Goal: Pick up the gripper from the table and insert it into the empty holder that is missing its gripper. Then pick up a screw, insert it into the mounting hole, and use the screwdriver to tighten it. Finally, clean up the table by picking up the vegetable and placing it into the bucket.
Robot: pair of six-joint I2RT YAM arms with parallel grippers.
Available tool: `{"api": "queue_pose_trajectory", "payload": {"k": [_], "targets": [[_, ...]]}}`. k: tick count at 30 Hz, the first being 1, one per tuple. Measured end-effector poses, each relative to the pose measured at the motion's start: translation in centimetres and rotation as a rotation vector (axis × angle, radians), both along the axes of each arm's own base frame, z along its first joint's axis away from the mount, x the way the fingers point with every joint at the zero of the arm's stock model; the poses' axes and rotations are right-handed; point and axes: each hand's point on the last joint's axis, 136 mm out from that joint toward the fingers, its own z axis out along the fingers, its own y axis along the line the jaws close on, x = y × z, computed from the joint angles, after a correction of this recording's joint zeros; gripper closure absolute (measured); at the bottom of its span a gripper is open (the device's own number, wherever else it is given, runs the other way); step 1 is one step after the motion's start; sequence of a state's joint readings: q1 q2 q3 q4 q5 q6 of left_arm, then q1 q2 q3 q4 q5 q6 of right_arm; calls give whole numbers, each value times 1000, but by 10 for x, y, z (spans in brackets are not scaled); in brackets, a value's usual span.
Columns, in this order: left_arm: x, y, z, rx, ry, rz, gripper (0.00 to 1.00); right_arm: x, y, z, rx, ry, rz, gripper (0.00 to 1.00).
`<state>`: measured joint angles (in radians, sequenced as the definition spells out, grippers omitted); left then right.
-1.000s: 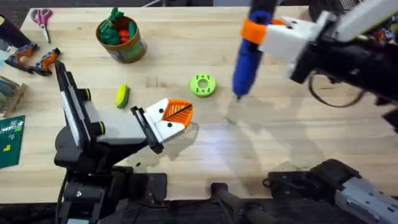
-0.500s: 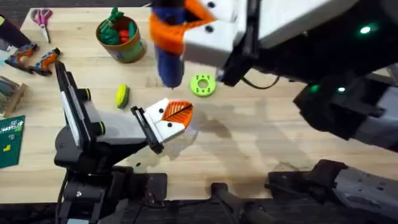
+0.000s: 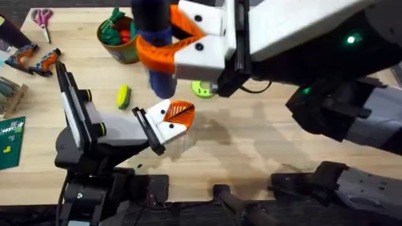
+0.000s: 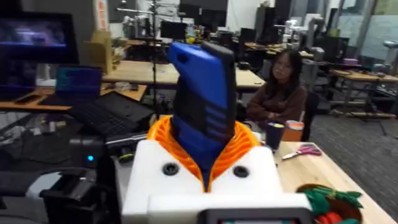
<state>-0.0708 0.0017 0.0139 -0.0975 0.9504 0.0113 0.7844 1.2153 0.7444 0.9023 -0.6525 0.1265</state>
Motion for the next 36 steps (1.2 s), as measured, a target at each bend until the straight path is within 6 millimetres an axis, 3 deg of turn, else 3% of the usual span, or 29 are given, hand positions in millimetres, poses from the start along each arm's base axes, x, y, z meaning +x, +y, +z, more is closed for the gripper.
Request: {"api": "queue_pose_trajectory", "payload": {"k": [7, 17, 27, 36], "targets": [[0, 0, 0, 0, 0, 0, 997, -21, 6, -3, -16, -16, 91, 976], [0, 0, 0, 0, 0, 0, 997, -30, 6, -5, -29, -61, 138, 976], [0, 0, 0, 0, 0, 0, 997, -23, 16, -21, -51, -64, 145, 976], [0, 0, 0, 0, 0, 0, 997, -21, 16, -20, -46, -66, 138, 976]]}}
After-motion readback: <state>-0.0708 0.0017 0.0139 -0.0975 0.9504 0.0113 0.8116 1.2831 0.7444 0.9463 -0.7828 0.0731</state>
